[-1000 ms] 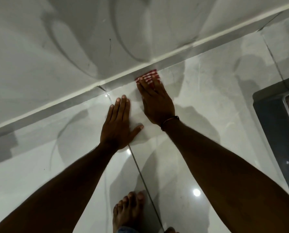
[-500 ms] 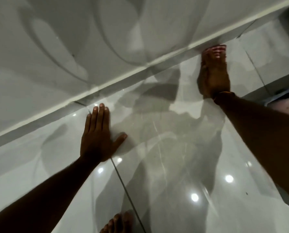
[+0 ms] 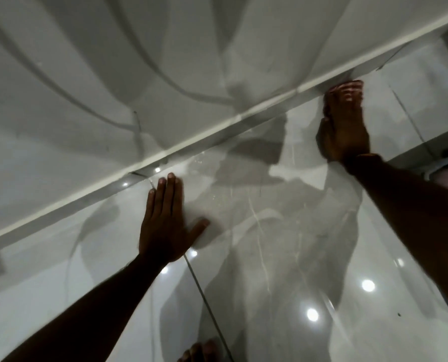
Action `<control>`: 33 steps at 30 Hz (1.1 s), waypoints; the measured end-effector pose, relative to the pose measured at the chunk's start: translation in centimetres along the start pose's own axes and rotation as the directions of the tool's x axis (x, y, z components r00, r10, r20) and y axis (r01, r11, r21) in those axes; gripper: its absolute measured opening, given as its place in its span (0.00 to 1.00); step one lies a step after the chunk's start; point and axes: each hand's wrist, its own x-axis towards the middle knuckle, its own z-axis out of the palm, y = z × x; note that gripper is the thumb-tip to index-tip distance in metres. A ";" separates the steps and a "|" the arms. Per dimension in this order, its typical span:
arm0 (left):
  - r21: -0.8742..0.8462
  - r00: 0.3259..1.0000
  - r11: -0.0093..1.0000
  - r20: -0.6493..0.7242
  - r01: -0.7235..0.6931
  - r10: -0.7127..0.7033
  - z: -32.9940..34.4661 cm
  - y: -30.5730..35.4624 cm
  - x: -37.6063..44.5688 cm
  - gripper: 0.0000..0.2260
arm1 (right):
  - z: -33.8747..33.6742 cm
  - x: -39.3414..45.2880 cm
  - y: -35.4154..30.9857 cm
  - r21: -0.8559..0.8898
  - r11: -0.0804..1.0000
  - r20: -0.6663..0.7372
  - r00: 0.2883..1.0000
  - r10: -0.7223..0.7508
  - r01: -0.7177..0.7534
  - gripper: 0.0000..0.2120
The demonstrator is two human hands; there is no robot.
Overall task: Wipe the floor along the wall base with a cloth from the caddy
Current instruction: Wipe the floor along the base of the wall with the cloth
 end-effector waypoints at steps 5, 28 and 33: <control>-0.063 1.000 0.998 0.007 0.026 -0.026 -0.4 -0.7 0.5 0.48 | 3.7 -3.7 -9.9 0.140 0.976 -0.102 0.983 -0.155 0.168 0.25; -0.044 0.997 0.999 -0.079 -0.022 0.018 0.0 -4.2 -1.2 0.43 | 9.1 -11.4 -27.6 0.065 0.933 0.086 0.930 -0.358 0.354 0.26; -0.040 0.997 0.999 -0.072 0.006 -0.009 0.4 -4.1 -1.1 0.43 | 8.9 -11.2 -26.9 0.058 0.915 0.078 0.912 -0.403 0.399 0.25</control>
